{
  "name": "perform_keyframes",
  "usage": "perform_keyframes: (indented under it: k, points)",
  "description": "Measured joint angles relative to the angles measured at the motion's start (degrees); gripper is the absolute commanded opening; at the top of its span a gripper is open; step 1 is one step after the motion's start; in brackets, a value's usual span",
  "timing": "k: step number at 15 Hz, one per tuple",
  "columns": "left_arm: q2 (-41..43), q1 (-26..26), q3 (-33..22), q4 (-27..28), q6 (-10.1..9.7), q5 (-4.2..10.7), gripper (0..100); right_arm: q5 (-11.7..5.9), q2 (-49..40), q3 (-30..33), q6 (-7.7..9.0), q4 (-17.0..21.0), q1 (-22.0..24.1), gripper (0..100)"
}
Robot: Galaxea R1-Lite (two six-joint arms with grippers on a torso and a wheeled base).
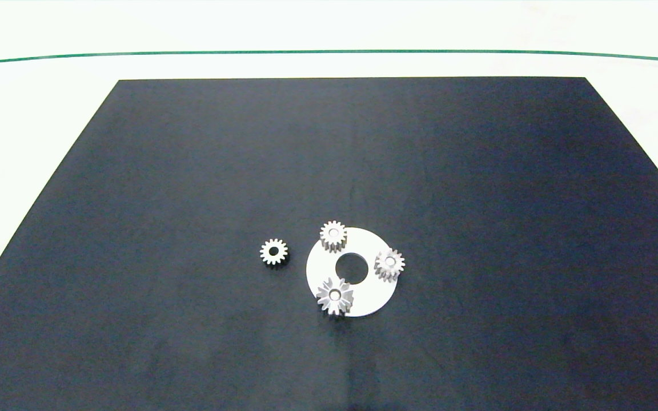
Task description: Remove an incorrectly installed larger gear and replace it with the correct smaller gear
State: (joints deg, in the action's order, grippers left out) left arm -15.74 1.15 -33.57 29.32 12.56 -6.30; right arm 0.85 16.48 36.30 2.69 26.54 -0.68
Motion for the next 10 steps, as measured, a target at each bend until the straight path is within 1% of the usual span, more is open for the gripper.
perform_keyframes:
  k: [1,2,3,4,5,7,9,10]
  points:
    - [-1.2,0.0,-0.1,-0.9,2.60,-1.50,100,0.00,0.7,0.1,0.00,0.0,0.1,100]
    - [-2.6,0.0,-0.1,-1.6,5.96,-2.73,100,0.00,1.2,0.3,0.05,-0.1,0.1,100]
    - [-4.0,0.1,-0.2,-2.2,8.78,-3.69,100,0.00,1.7,0.3,0.09,-0.1,0.1,100]
    - [-5.7,0.1,-0.3,-2.6,11.09,-4.41,100,0.00,2.1,0.3,0.06,-0.1,0.1,100]
    - [-7.2,0.2,-0.4,-2.9,12.61,-4.80,100,0.00,2.4,0.4,0.06,-0.1,0.1,100]
    - [-11.0,1.0,-0.6,-4.3,14.59,-5.19,100,0.00,3.1,0.4,0.11,-0.6,0.1,100]
    - [-14.6,4.0,-0.7,-5.8,15.20,-5.27,100,0.00,3.5,0.4,0.24,-0.8,0.1,100]
    - [-16.4,6.5,-0.7,-6.5,15.30,-5.27,100,0.02,3.7,0.4,0.24,-0.8,0.1,100]
